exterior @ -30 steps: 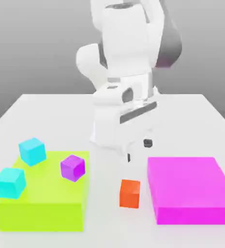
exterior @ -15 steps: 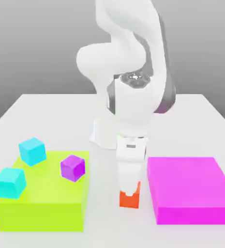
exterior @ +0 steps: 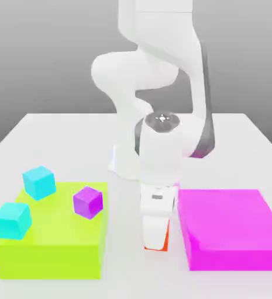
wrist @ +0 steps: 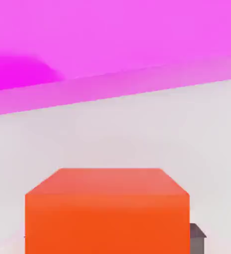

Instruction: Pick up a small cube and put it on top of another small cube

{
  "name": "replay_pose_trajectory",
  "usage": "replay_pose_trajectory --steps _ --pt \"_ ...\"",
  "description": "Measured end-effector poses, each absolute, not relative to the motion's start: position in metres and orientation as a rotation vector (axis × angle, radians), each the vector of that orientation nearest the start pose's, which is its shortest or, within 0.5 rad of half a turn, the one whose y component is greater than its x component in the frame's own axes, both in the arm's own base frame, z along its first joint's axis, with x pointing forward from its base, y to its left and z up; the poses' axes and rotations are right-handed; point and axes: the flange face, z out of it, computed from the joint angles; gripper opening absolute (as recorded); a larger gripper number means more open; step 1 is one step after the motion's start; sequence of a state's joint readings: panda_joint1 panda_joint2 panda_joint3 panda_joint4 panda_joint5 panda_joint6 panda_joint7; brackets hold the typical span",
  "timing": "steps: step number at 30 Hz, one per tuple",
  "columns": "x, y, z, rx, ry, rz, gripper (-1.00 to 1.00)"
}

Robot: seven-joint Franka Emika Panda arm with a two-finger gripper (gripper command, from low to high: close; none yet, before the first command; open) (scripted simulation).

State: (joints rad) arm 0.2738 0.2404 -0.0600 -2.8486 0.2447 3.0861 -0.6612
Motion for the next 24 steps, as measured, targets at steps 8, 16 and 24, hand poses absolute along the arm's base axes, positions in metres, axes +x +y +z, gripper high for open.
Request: replay_pose_trajectory --steps 8,16,24 --pt "0.348 0.051 0.157 -2.988 -0.985 -0.019 -1.0" --pt "0.347 0.051 0.187 -2.988 -0.98 -0.017 -1.0" --pt "0.366 0.028 0.215 -3.014 -0.937 0.016 -1.0"
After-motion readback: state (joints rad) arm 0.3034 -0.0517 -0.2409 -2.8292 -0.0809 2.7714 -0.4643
